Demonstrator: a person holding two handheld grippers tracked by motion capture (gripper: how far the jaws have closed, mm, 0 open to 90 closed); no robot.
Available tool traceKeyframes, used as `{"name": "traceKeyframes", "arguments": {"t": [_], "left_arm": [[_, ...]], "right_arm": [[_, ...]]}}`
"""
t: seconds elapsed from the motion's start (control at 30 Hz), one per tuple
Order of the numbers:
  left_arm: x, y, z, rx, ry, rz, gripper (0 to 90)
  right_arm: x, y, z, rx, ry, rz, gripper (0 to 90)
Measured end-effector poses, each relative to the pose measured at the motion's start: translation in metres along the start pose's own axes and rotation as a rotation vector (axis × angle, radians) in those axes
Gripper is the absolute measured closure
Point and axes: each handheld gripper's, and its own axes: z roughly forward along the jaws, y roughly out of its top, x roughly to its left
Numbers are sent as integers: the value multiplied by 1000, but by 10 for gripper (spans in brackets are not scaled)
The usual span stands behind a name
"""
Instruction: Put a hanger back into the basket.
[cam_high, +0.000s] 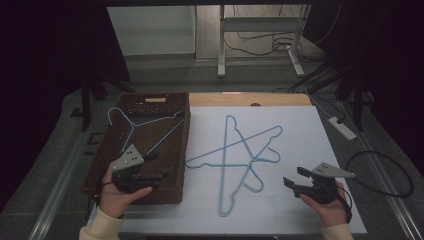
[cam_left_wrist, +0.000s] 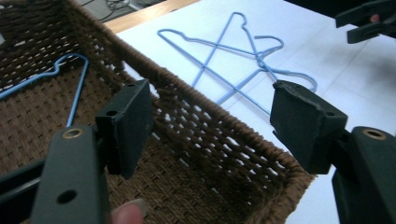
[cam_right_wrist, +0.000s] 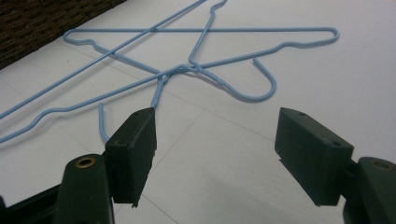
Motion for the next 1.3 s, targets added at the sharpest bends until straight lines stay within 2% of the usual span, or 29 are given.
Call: {"name": "traceKeyframes", "arguments": {"t": [0.07, 0.17, 0.4, 0.7, 0.9, 1.07, 1.2, 1.3], "left_arm": [[1, -3, -3, -18, -6, -18, 303], [0, -5, -5, -23, -6, -20, 303], [-1, -7, -5, -21, -11, -17, 301], [-2, -12, -2, 0, -20, -5, 296], [-3, -13, -2, -3, -31, -3, 296], [-4, -15, 0, 3, -37, -4, 295], [-5, -15, 1, 8, -41, -2, 295], [-4, -15, 1, 9, -44, -5, 294]], "right_arm": [[1, 2, -1, -1, 3, -5, 302], [2, 2, -1, 2, 12, -13, 303], [3, 3, -2, -4, 27, -11, 306], [5, 3, 0, 16, 19, -19, 305], [8, 6, 1, 8, 21, -12, 300], [15, 11, 8, 24, 33, -21, 297], [25, 21, 12, 7, 63, 4, 283], [36, 30, 19, 24, 85, -18, 285]]}}
